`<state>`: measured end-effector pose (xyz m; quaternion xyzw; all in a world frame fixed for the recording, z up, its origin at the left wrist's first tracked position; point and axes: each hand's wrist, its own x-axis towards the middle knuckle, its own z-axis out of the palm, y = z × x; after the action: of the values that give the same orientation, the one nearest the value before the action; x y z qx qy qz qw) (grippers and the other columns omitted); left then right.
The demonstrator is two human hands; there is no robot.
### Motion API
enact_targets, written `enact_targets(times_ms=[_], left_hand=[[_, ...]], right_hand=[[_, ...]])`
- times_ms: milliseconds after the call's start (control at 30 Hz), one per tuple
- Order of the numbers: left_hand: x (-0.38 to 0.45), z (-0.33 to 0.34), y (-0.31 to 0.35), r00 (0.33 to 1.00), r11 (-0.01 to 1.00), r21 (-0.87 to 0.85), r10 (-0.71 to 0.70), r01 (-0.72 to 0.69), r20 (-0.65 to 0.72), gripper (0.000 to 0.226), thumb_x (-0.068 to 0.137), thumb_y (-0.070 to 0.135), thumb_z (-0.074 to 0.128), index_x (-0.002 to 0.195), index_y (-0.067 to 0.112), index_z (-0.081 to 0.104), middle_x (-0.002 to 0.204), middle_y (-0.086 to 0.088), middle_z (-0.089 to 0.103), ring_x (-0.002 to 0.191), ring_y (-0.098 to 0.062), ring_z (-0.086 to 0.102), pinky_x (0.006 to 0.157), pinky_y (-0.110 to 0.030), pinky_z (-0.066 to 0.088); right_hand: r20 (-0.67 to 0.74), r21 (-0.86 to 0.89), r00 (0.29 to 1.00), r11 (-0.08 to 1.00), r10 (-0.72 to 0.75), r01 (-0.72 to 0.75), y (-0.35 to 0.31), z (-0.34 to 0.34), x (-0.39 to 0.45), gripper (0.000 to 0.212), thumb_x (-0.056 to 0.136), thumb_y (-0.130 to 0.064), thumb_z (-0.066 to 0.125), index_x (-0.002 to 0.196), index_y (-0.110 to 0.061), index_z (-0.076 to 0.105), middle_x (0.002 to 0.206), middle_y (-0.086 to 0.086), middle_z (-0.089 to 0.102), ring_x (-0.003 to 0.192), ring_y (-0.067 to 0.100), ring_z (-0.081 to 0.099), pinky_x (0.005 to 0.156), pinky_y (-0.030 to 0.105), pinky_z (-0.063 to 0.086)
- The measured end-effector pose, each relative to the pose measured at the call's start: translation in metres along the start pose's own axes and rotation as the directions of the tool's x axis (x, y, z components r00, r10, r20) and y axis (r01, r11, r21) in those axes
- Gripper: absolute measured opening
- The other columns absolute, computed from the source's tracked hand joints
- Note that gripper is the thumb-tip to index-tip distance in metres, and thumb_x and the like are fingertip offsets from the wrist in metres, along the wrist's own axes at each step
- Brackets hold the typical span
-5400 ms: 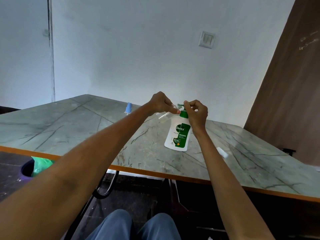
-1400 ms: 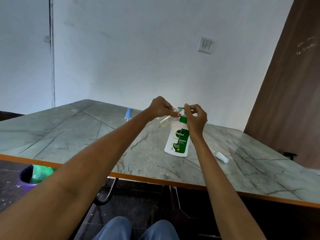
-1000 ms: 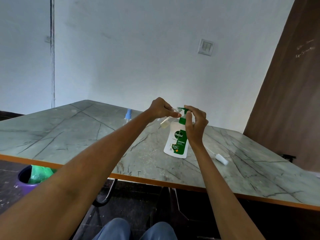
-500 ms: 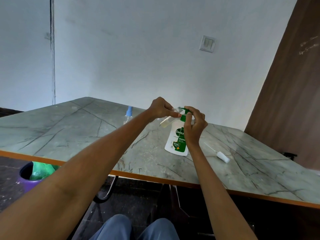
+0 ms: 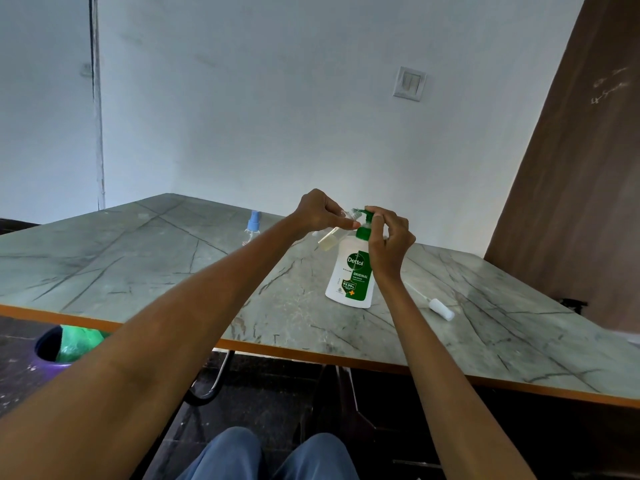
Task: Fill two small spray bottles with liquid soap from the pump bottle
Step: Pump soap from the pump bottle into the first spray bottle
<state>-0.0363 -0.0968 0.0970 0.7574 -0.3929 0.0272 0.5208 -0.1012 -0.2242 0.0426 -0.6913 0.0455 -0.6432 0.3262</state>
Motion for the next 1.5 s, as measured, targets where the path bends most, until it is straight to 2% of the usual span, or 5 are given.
enact_targets(times_ms=[733, 1000, 1167, 1400, 1500], left_hand=[[-0.005, 0.000, 0.000, 1.000, 1.000, 0.011, -0.007, 0.007, -0.013, 0.036, 0.068, 0.028, 0.080, 0.092, 0.001, 0.073, 0.079, -0.002, 0.068, 0.060, -0.004, 0.049, 0.044, -0.005, 0.033], [-0.004, 0.000, -0.001, 1.000, 1.000, -0.002, -0.003, 0.003, -0.011, 0.037, 0.068, 0.027, 0.080, 0.093, 0.001, 0.073, 0.075, 0.002, 0.066, 0.061, -0.004, 0.051, 0.046, -0.005, 0.034], [-0.006, -0.001, -0.005, 1.000, 1.000, -0.020, 0.004, -0.004, 0.005, 0.036, 0.067, 0.025, 0.081, 0.092, 0.001, 0.073, 0.091, -0.008, 0.072, 0.064, -0.004, 0.052, 0.056, -0.013, 0.038], [-0.007, 0.000, -0.005, 1.000, 0.999, -0.029, -0.026, 0.026, 0.009, 0.038, 0.068, 0.025, 0.080, 0.094, -0.002, 0.073, 0.076, -0.001, 0.067, 0.062, -0.005, 0.049, 0.056, -0.014, 0.036], [-0.004, -0.002, -0.001, 1.000, 1.000, -0.010, -0.013, 0.013, -0.013, 0.038, 0.068, 0.025, 0.080, 0.095, -0.001, 0.072, 0.089, -0.007, 0.071, 0.063, -0.005, 0.049, 0.056, -0.015, 0.036]], right_hand=[[-0.037, -0.015, 0.999, 0.999, 0.029, -0.029, -0.008, 0.006, -0.004, 0.043, 0.083, -0.034, 0.034, 0.086, -0.015, 0.072, 0.087, -0.003, 0.072, 0.089, 0.013, 0.057, 0.085, 0.029, 0.027], [-0.079, 0.028, 0.993, 0.996, 0.087, -0.085, -0.009, 0.012, -0.005, 0.040, 0.086, -0.038, 0.041, 0.086, -0.015, 0.073, 0.083, -0.002, 0.071, 0.081, 0.013, 0.058, 0.086, 0.051, 0.042], [-0.059, 0.037, 0.990, 0.991, 0.129, -0.127, -0.009, 0.009, -0.011, 0.047, 0.084, -0.046, 0.038, 0.091, -0.017, 0.074, 0.084, -0.002, 0.070, 0.082, 0.010, 0.054, 0.089, 0.034, 0.031], [-0.068, 0.038, 0.991, 0.993, 0.118, -0.116, -0.012, 0.008, -0.007, 0.041, 0.083, -0.041, 0.042, 0.086, -0.015, 0.074, 0.077, -0.001, 0.068, 0.079, 0.009, 0.052, 0.091, 0.047, 0.038], [-0.058, 0.028, 0.991, 0.993, 0.119, -0.118, -0.017, 0.007, -0.004, 0.047, 0.081, -0.045, 0.040, 0.087, -0.014, 0.074, 0.079, -0.003, 0.067, 0.081, 0.009, 0.052, 0.091, 0.036, 0.031]])
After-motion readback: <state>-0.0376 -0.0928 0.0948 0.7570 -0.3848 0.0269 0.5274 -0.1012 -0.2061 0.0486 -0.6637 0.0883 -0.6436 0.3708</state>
